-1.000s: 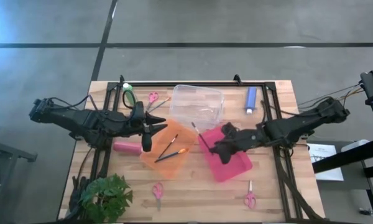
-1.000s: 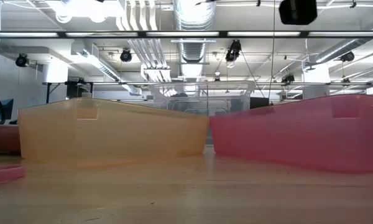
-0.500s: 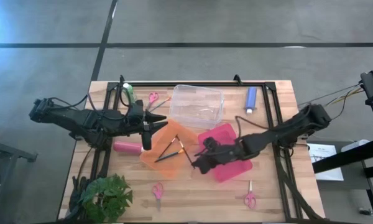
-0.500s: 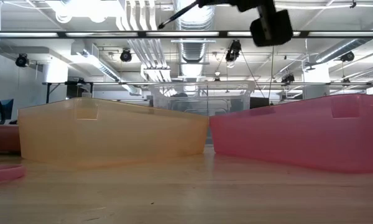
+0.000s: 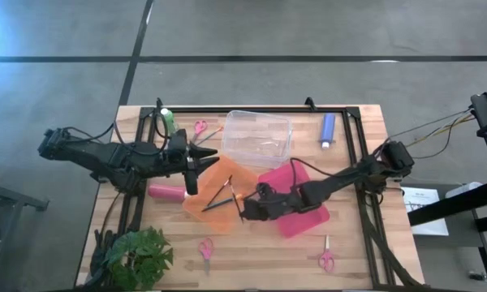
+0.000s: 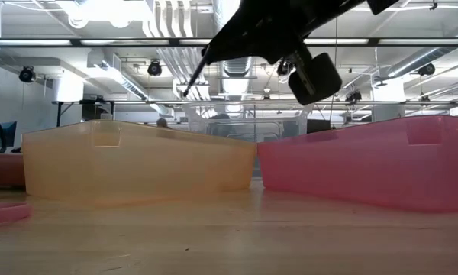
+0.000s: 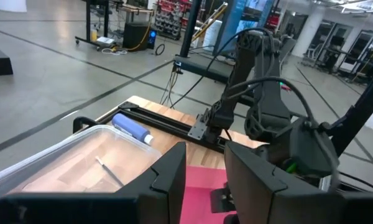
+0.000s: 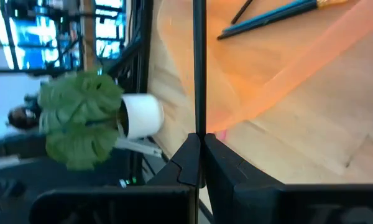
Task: Pick & Place Paint Supplies
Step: Put the black brow brush into the orange bin
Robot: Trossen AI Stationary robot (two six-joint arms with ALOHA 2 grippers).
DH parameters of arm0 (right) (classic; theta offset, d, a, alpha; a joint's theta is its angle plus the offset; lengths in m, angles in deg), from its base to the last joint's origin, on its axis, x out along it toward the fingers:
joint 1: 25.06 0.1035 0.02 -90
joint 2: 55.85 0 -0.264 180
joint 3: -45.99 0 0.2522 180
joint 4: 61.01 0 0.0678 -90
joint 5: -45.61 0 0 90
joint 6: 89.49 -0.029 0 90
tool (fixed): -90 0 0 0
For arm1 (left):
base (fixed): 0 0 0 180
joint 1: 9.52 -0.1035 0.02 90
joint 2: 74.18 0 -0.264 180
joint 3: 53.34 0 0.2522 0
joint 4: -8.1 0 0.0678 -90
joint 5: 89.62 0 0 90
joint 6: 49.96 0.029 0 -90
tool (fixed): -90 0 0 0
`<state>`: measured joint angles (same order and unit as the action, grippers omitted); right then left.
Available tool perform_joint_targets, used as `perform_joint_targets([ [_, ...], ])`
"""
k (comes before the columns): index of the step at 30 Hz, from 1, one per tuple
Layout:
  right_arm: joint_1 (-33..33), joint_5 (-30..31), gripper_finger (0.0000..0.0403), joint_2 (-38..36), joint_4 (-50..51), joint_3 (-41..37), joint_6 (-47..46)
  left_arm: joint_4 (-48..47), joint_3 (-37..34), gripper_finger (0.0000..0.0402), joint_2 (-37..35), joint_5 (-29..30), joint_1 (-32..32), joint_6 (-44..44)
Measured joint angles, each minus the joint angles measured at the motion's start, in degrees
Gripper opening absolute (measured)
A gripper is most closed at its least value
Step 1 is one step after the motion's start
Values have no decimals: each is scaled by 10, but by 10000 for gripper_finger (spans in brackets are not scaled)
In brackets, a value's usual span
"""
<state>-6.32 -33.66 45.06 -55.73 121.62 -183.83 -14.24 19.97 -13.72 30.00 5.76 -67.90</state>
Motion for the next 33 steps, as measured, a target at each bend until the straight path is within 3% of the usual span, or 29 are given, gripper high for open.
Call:
perform_joint_targets([
  [21, -43, 37, 8, 43, -24, 43, -132, 0, 0, 121, 0, 0, 0, 9],
  [33, -52, 57, 8, 43, -27, 45, -146, 0, 0, 121, 0, 0, 0, 10],
])
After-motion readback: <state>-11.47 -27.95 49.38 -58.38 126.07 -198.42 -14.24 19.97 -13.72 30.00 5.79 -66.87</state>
